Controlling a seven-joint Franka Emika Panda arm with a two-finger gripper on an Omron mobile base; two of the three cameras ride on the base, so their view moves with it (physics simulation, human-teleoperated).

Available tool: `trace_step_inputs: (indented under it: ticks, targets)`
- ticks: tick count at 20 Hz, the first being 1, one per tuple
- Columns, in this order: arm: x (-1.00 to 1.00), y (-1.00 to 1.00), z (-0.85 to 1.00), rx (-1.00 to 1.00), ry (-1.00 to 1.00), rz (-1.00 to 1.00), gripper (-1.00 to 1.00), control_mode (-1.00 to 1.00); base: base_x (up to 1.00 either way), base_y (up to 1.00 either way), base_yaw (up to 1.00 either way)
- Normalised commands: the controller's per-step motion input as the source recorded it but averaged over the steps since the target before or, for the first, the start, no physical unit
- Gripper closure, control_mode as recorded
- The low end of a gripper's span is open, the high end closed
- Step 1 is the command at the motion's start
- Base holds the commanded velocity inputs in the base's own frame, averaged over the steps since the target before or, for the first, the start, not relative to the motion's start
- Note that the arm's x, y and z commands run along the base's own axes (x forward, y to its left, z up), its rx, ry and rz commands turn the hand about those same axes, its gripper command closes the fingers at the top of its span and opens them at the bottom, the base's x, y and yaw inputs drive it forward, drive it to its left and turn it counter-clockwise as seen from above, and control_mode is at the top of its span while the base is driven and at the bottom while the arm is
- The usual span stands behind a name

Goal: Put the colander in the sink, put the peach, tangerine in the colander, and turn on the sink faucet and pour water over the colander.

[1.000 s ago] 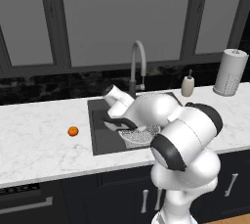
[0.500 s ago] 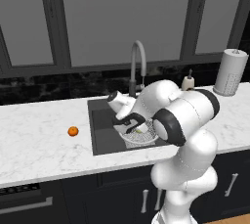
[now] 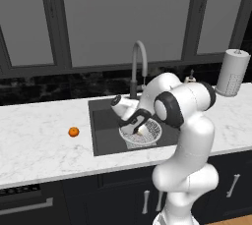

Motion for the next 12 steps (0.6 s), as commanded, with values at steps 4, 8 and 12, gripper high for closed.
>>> trace_step_inputs:
  ticks: [4,8,12]
  targets:
    - [0.28,-0.1,-0.45,0.0,-0.02,0.0,1.0,-1.0,0.0,0.0,0.0]
    - [0.19,-0.09,-0.46,0.02,-0.07,0.0,1.0,-1.0,0.0,0.0,0.0]
    - [0.15,-0.07,-0.43,0.0,-0.06,0.0,1.0,-1.0,0.0,0.0,0.0]
